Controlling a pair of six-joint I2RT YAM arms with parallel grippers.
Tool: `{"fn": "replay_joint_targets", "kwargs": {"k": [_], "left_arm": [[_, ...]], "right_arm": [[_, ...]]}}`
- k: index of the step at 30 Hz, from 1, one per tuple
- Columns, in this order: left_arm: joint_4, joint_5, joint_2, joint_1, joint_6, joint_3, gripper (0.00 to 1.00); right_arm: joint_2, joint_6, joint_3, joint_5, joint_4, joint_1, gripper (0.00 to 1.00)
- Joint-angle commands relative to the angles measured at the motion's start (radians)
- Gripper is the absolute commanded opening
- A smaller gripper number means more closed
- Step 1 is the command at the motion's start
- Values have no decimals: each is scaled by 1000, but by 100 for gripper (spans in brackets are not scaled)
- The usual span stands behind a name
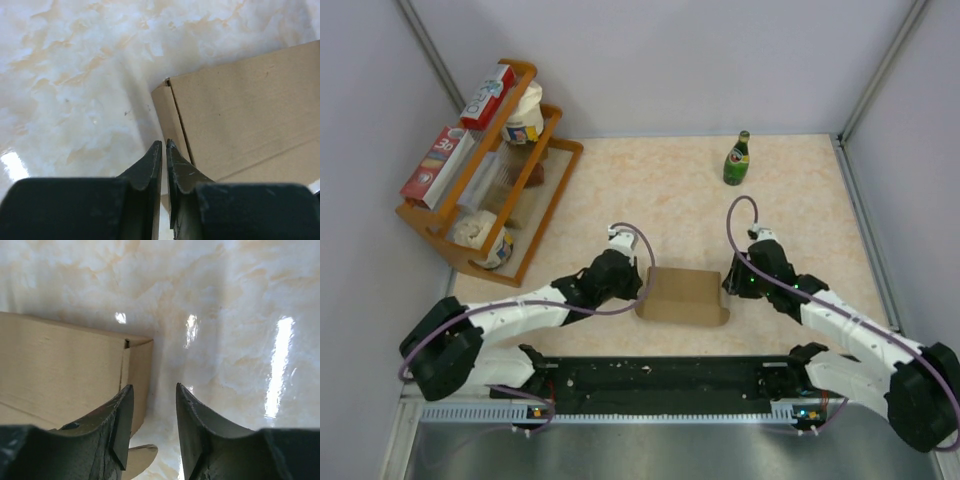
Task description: Fold the paper box
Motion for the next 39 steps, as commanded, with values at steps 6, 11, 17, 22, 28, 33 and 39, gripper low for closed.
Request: {"fn": "replay_joint_targets", "kwargs": {"k": [6, 11, 17, 22, 28, 33, 39], "left_arm": [[-45, -68, -345, 10, -23, -118, 27], [24, 50, -429, 10, -19, -175, 43], [29, 41, -486, 10, -3, -210, 52], [-39, -43, -540, 12, -16, -208, 67], [-25, -78, -610, 12, -20, -236, 76], [-39, -92, -600, 12, -25, -225, 76], [-45, -94, -593, 13, -26, -218, 77]], "right_arm": [[-307, -8, 8, 68, -95, -5, 52], [-303, 1, -13, 22, -93, -4, 63], [-378, 67, -64, 31, -35, -4, 73], [-442, 128, -74, 145, -60, -5, 76], [-416, 140, -68, 151, -103, -5, 88], [-341, 176, -36, 160, -127, -4, 93], [-332, 136, -28, 179, -120, -5, 99]]}}
